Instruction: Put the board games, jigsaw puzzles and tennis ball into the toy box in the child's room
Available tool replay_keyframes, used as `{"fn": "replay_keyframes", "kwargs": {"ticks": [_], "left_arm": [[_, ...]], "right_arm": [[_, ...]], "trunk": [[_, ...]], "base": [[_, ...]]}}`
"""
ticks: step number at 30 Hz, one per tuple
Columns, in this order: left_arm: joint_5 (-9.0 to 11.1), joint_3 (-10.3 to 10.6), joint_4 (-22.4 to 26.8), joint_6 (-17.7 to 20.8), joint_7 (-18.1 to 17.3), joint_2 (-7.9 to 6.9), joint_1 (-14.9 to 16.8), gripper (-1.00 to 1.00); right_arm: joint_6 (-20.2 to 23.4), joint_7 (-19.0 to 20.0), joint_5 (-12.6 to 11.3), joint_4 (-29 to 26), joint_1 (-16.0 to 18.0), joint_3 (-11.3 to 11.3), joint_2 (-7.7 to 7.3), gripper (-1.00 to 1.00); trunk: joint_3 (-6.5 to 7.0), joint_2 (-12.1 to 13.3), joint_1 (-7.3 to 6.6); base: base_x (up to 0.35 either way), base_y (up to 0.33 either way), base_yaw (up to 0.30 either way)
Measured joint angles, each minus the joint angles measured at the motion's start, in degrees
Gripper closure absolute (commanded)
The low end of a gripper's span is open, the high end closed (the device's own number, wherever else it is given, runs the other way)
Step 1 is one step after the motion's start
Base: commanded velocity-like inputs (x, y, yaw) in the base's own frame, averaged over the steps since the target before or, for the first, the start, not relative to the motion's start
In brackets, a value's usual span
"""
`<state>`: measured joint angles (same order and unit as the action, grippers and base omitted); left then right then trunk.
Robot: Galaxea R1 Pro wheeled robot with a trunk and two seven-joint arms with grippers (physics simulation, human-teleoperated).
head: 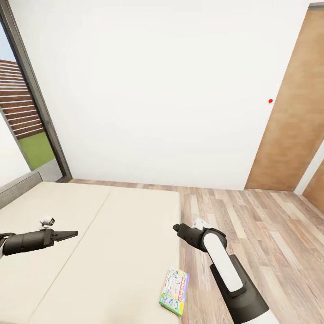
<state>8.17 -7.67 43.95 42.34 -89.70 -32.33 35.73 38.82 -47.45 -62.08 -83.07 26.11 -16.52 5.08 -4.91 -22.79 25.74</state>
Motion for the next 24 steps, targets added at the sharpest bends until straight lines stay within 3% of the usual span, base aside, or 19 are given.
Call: {"fn": "replay_keyframes", "kwargs": {"ticks": [17, 24], "left_arm": [[-0.03, 0.0, -0.01, -0.41, 2.34, 0.63, 0.0, -1.0], [0.01, 0.01, -0.03, -0.41, 2.45, 0.82, 0.0, -1.0]], "right_arm": [[0.0, 0.0, 0.12, -0.02, -0.03, 0.01, 0.13, -1.0], [0.01, -0.02, 0.12, -0.09, -0.01, -0.23, 0.18, -1.0]], "trunk": [[0.0, 0.0, 0.0], [0.0, 0.0, 0.0]], "base": [[0.0, -0.003, 0.0], [0.0, -0.178, 0.0]]}}
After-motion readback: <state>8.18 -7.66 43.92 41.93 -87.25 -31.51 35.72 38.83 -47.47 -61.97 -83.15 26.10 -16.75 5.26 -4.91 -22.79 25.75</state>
